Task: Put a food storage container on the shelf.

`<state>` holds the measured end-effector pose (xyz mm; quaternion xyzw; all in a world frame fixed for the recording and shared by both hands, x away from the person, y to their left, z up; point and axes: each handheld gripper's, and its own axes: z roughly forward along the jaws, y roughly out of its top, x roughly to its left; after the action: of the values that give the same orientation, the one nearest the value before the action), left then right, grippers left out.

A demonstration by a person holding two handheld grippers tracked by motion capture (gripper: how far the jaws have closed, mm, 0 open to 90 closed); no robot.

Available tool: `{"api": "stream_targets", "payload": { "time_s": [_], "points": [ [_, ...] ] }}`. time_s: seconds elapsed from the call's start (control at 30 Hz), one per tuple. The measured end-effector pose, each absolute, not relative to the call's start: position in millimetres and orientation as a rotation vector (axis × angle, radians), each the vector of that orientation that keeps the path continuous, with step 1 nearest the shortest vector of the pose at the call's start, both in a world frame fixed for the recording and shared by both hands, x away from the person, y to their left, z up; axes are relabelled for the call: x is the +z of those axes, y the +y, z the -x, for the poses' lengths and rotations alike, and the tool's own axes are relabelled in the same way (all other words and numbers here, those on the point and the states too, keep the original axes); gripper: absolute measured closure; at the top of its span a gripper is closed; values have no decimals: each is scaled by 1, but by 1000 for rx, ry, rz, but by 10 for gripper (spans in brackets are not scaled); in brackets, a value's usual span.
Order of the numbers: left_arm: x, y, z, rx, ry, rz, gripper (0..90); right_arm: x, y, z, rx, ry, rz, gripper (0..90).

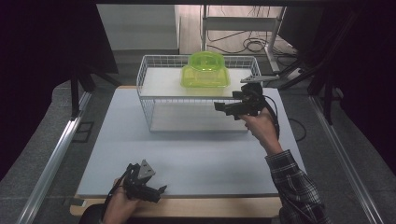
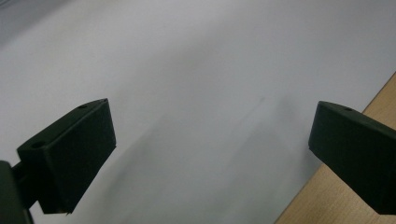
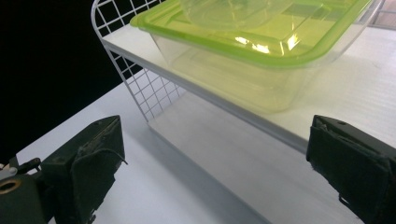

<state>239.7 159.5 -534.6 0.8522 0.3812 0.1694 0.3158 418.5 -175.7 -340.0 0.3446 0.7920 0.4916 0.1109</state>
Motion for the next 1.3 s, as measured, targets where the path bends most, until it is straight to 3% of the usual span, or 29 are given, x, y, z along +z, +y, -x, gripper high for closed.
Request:
{"api": "stream_targets", "payload": {
  "time_s": [1.3],
  "points": [
    [-536,160,-241,440,1055,-2204,2,-414,-183,-384,1306,2382,-987,18]
  ]
}}
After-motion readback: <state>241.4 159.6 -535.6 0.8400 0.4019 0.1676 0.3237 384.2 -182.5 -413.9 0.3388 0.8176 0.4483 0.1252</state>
